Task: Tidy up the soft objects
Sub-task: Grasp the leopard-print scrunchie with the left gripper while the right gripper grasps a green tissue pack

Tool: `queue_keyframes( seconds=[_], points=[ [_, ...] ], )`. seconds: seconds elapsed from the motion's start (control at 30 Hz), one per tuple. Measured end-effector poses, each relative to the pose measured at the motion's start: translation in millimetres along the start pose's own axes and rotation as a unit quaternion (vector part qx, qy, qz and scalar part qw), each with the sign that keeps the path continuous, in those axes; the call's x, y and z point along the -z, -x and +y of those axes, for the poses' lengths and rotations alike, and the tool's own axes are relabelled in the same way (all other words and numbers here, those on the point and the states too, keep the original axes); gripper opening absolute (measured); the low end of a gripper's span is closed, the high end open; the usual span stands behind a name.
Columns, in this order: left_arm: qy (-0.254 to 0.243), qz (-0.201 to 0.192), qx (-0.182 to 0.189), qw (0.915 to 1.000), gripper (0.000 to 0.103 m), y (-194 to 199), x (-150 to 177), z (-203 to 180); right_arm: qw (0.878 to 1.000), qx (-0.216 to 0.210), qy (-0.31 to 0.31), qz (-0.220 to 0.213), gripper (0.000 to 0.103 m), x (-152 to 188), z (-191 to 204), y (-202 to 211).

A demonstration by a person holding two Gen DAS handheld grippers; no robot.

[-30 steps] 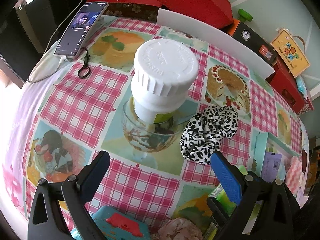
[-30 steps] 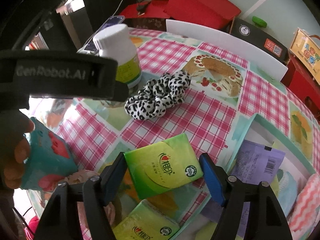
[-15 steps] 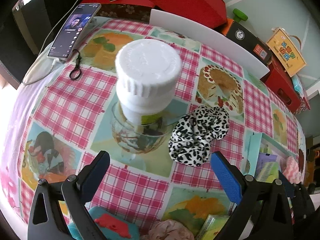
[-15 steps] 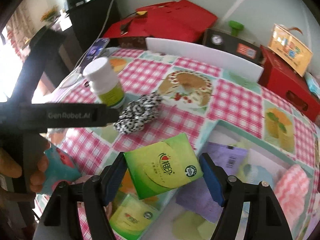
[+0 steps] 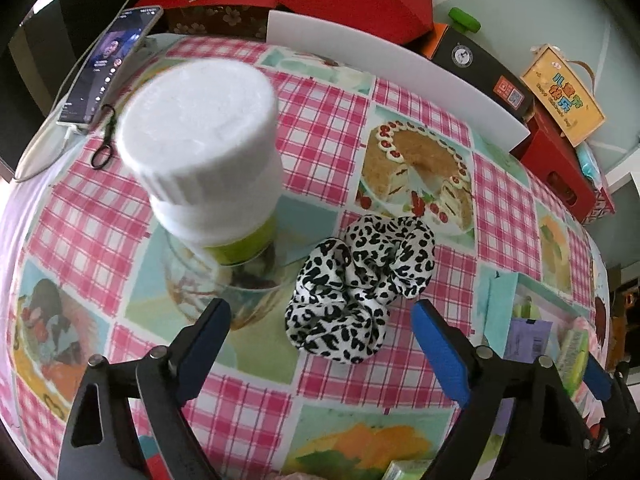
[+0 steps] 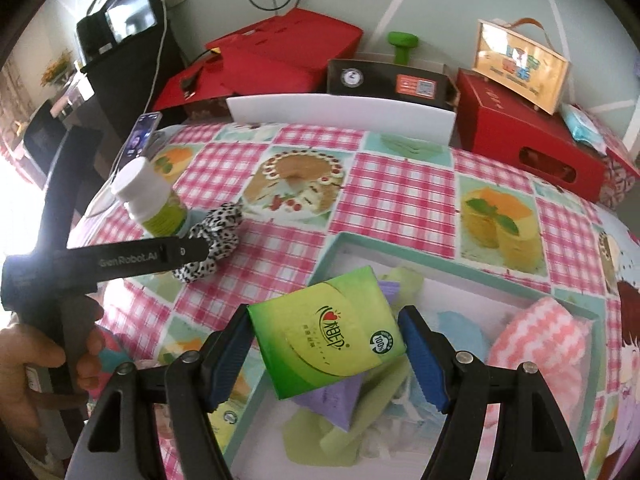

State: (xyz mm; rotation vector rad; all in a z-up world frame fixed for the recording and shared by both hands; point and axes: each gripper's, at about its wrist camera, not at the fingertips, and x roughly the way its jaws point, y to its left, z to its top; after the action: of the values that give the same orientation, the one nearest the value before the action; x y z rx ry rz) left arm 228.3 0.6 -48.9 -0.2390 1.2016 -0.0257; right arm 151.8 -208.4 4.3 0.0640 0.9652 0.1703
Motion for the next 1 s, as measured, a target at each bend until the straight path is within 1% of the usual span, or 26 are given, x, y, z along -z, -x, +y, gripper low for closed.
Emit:
queue_keyframes(
  seconds=[0.03,0.1,0.13,0.2,0.27,0.33,0.4,0.43,0.5,0.6,0.7,0.87,1.0],
  points=[
    [0.001,0.001,0.001,1.0,0.091,-3,0,0,1.0,0.001,-0.002,-0.001,0.076,0,-1,0],
    [0.0,0.008,0.001,1.0,0.081,-9,1,-1,1.0,0.002,-0.004,-0.001,0.076,0,-3,1],
    [0.001,0.01,-0.001,0.9999,0.079,-13,0,-1,1.0,0.001,-0.005,0.0,0.076,1,-4,1],
    [-0.005,0.003,-0.011,0.9999,0.079,-14,0,-4,1.0,0.001,-0.005,0.001,0.076,1,-5,0],
    [-0.005,0.0,-0.01,0.9999,0.077,-14,-1,-4,1.0,0.001,-0.005,0.003,0.076,2,-6,0],
    [-0.002,-0.002,-0.006,1.0,0.07,-14,-2,-6,1.0,0.001,-0.005,0.004,0.076,2,-6,-1],
    [-0.002,-0.003,-0.002,1.0,0.054,-13,-1,-5,1.0,0.001,-0.005,0.005,0.076,2,-6,-2],
    [-0.001,-0.002,-0.003,1.0,0.053,-12,-1,-5,1.0,0.001,-0.005,0.005,0.076,2,-6,-2],
    [0.001,-0.001,-0.001,1.0,0.045,-11,-1,-4,1.0,0.001,-0.005,0.005,0.076,2,-6,-2],
    [-0.001,-0.003,-0.001,1.0,0.04,-6,-2,-3,1.0,0.001,-0.006,0.006,0.076,3,-7,-3],
    [-0.008,-0.009,-0.003,0.9999,0.037,-1,-2,-6,1.0,0.001,-0.008,0.007,0.076,3,-9,-4],
    [-0.02,-0.018,-0.003,0.9996,0.035,12,0,-13,1.0,0.001,-0.014,0.008,0.076,4,-13,-3],
    [-0.034,-0.041,-0.004,0.9986,0.035,36,1,-18,1.0,0.004,-0.02,-0.001,0.076,2,-17,4]
  ],
)
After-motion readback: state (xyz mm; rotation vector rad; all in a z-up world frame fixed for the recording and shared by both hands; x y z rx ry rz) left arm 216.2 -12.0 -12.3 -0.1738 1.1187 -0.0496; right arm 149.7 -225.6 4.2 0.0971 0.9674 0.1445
